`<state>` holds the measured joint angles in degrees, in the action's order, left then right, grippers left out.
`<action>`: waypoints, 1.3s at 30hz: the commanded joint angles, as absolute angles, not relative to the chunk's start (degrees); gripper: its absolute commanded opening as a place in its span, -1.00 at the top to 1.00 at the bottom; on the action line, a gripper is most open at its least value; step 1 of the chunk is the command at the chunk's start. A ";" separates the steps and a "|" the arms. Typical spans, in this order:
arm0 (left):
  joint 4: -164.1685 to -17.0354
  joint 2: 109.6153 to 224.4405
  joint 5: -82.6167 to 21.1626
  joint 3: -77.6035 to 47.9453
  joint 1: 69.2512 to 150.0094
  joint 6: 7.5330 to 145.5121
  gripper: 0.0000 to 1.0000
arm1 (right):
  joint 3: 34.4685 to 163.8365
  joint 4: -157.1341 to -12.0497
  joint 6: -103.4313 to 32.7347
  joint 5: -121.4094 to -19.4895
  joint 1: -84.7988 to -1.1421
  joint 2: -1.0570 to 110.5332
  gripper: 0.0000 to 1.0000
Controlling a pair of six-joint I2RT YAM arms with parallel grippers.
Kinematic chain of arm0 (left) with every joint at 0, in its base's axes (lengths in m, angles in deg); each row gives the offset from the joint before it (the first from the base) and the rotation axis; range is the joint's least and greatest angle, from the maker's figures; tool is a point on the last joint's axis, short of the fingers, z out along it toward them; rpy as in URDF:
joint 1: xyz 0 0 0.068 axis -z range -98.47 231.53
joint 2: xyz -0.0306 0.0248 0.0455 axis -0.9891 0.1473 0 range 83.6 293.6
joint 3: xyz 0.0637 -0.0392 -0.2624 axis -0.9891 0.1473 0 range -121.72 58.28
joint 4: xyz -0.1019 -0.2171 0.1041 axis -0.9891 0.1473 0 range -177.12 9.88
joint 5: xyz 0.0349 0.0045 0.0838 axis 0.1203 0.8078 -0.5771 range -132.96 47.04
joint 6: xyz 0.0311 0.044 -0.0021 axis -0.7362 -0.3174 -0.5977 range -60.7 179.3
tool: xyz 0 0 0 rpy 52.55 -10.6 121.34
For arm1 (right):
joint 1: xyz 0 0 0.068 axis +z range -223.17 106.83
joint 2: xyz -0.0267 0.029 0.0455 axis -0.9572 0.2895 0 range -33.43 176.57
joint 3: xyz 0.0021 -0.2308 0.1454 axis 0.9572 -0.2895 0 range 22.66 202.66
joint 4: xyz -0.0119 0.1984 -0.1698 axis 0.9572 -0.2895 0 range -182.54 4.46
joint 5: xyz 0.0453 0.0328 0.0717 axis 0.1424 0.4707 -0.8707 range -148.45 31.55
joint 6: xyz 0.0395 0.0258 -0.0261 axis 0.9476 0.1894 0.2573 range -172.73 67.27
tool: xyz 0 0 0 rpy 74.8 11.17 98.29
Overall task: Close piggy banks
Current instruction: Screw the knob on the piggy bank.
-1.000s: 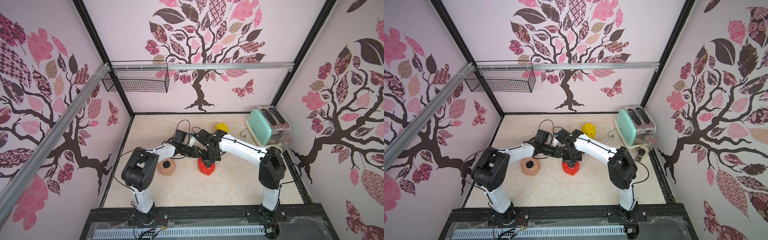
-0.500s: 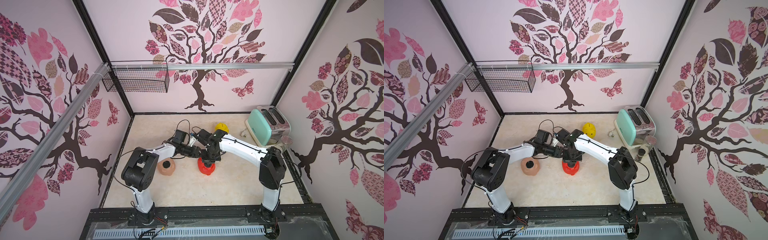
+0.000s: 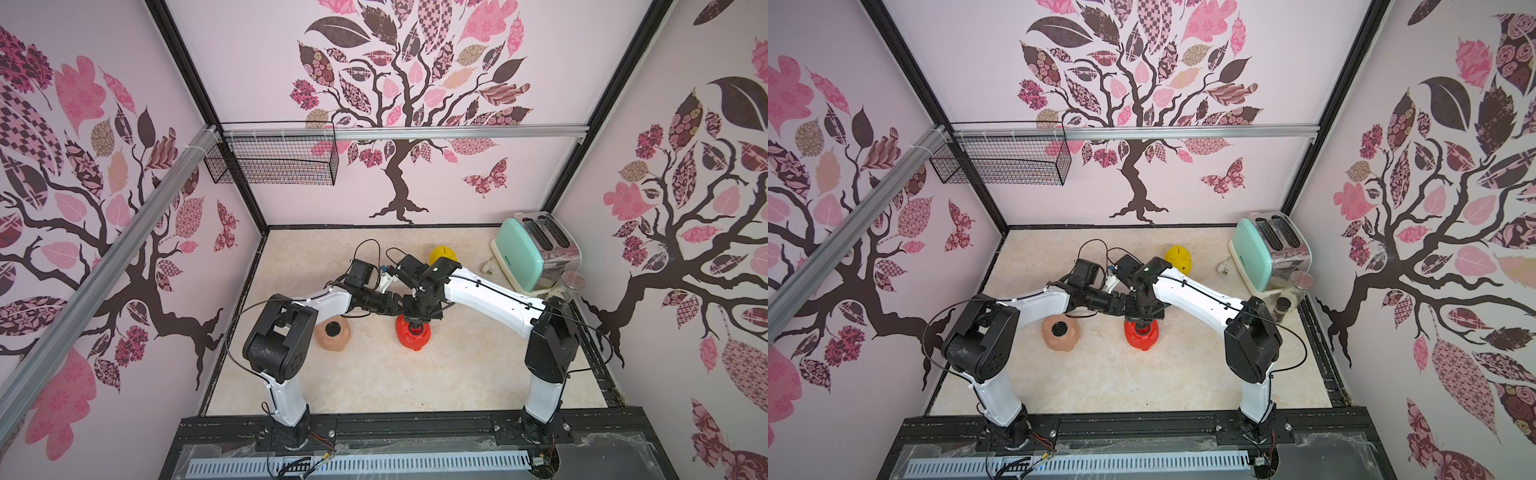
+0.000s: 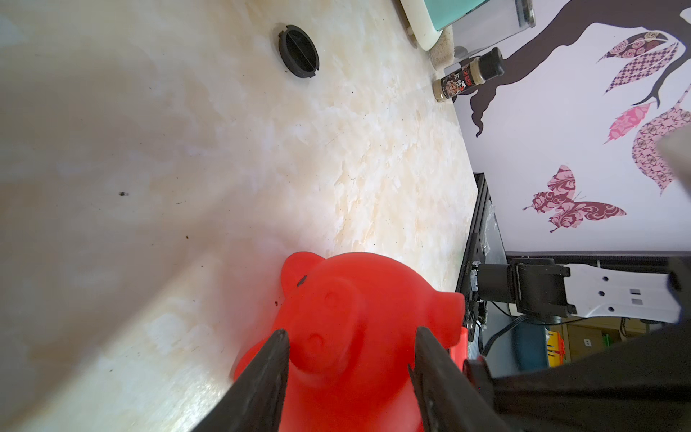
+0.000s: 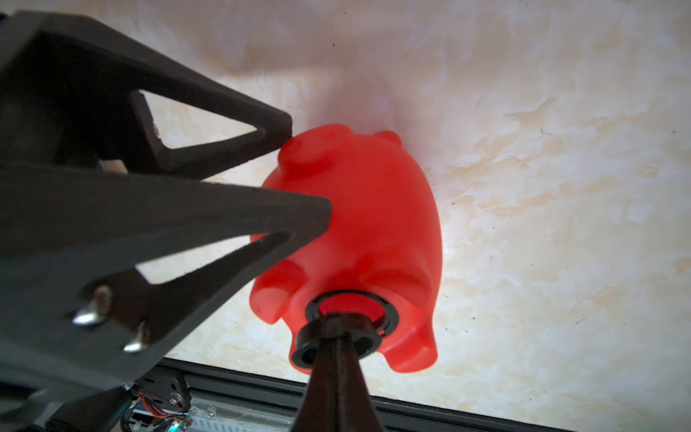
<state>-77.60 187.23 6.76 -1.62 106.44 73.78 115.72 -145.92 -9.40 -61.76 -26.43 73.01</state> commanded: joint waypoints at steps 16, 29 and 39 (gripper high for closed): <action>-74.14 188.01 5.53 -2.02 107.33 71.78 -0.10 | 114.47 -146.93 -10.28 -61.42 -25.89 75.01 1.00; -73.78 188.13 5.37 -2.27 107.37 71.65 -0.10 | 115.44 -147.96 -10.20 -58.56 -25.54 76.88 1.00; -73.75 188.01 5.29 -2.17 107.46 71.52 -0.10 | 113.64 -145.43 -8.20 -57.67 -24.79 77.83 1.00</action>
